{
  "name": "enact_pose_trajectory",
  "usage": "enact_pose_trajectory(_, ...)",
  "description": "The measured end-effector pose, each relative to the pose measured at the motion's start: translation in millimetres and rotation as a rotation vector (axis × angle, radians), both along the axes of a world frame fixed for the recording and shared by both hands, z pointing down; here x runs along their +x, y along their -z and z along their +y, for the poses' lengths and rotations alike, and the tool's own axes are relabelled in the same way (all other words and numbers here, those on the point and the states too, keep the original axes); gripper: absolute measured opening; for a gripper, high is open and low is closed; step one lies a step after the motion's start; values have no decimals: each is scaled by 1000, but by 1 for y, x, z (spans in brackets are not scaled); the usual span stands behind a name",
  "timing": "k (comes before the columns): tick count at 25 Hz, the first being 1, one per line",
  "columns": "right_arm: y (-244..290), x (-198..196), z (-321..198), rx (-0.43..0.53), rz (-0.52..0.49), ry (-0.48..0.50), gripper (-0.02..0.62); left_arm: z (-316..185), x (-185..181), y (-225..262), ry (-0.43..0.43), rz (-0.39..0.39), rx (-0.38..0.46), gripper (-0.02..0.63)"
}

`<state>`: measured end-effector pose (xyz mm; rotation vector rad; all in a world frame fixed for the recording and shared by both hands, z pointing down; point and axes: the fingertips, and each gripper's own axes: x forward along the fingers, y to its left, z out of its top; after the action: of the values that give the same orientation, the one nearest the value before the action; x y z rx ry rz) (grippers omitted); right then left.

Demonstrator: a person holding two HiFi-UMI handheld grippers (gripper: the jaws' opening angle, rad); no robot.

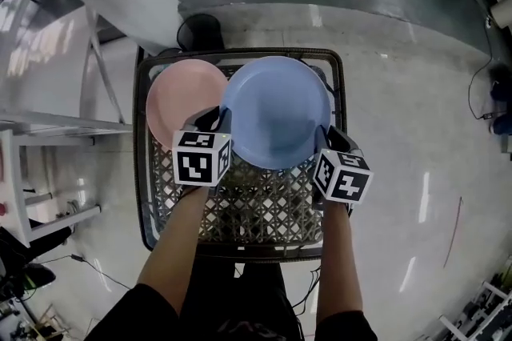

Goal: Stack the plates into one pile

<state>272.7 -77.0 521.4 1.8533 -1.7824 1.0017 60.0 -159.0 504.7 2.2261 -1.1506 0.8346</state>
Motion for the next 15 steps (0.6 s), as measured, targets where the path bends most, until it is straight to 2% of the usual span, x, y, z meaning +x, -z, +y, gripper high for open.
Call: enact_pose_trajectory(15,1,-127,-58,0,-23,261,81,-8,-139,7,238,-29,6,49)
